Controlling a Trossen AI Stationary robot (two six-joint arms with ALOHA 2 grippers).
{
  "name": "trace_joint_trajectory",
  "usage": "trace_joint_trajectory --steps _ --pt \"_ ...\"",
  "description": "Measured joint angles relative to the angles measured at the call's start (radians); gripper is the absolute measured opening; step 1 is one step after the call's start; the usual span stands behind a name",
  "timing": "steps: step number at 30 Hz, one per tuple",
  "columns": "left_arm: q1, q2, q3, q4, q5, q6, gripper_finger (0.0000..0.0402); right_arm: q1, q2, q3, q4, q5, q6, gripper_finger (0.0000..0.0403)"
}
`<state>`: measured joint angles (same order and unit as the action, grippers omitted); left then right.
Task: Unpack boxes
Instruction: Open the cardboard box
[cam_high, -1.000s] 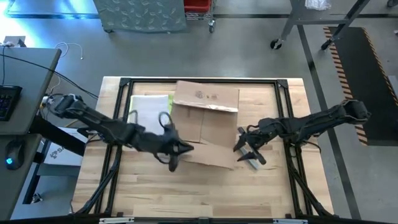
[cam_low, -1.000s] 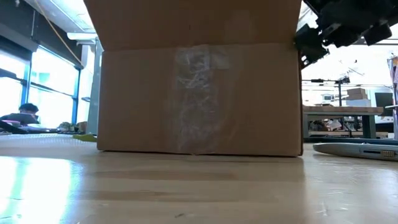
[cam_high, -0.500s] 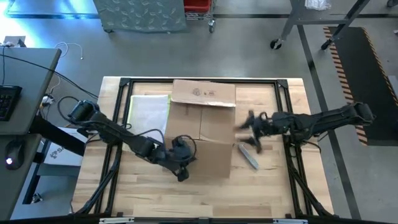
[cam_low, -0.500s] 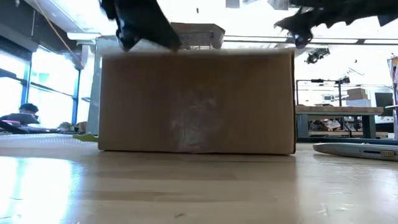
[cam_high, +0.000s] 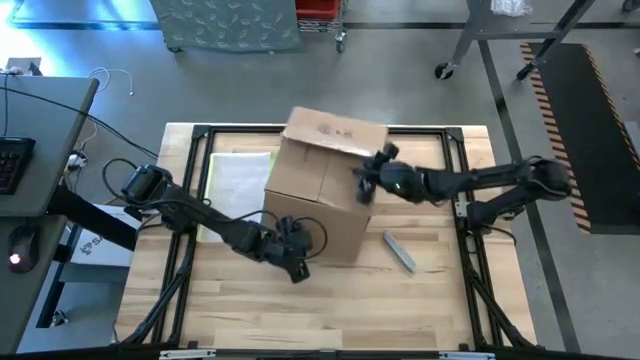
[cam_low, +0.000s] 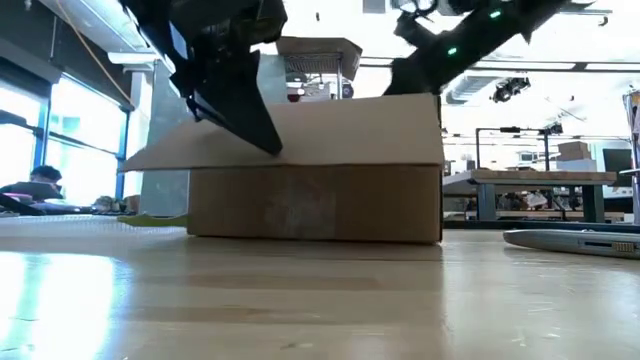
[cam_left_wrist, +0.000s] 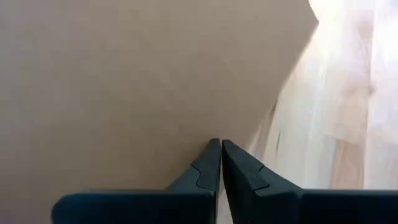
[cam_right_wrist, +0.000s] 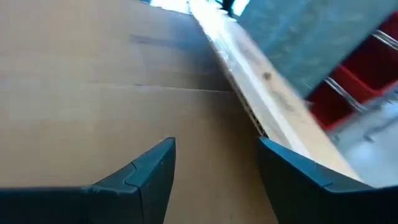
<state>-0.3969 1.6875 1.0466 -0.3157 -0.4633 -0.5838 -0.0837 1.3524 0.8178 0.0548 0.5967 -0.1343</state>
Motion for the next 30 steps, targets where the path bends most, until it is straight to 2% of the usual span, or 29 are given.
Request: trace_joint_trajectory --steps 7,9,11,12,14,17,18,19,20,23,28,30 --pt "-0.03 0.0 0.0 -0.004 -0.009 -0.021 0.0 -0.114 0.013 0.171 -0.007 0.172 -0.038 0.0208" --pt "-0.038 0.0 0.0 -0.004 -0.01 -0.034 0.0 -0.163 0.015 0.217 -0.011 0.152 -0.067 0.0208" --pt "-0.048 0.0 0.0 -0.003 -0.011 -0.034 0.0 -0.217 0.016 0.253 -0.012 0.08 -0.088 0.0208" --pt "-0.052 0.0 0.0 -0.003 -0.012 -0.035 0.0 -0.244 0.016 0.264 -0.032 0.012 -0.103 0.0208" --pt "-0.057 0.0 0.0 -0.003 -0.014 -0.045 0.0 -0.28 0.006 0.273 -0.094 -0.218 -0.153 0.0208" --pt "-0.064 0.0 0.0 -0.002 -0.027 -0.059 0.0 -0.274 -0.036 0.278 -0.193 -0.712 -0.259 0.0208" --pt "-0.064 0.0 0.0 -0.003 -0.031 -0.06 0.0 -0.265 -0.046 0.28 -0.249 -0.819 -0.298 0.0208" --pt "-0.064 0.0 0.0 -0.003 -0.033 -0.06 0.0 -0.248 -0.047 0.28 -0.312 -0.841 -0.336 0.0208" --pt "-0.064 0.0 0.0 -0.003 -0.035 -0.06 0.0 -0.226 -0.045 0.272 -0.358 -0.784 -0.368 0.0208" --pt "-0.063 0.0 0.0 -0.003 -0.037 -0.068 0.0 -0.155 -0.02 0.2 -0.351 -0.439 -0.433 0.0208" --pt "-0.061 0.0 0.0 -0.003 -0.038 -0.062 0.0 -0.103 0.04 0.086 -0.043 0.006 -0.572 0.0208" --pt "-0.061 0.0 0.0 -0.001 -0.039 -0.066 0.0 -0.101 0.06 0.068 0.089 0.131 -0.625 0.0208"
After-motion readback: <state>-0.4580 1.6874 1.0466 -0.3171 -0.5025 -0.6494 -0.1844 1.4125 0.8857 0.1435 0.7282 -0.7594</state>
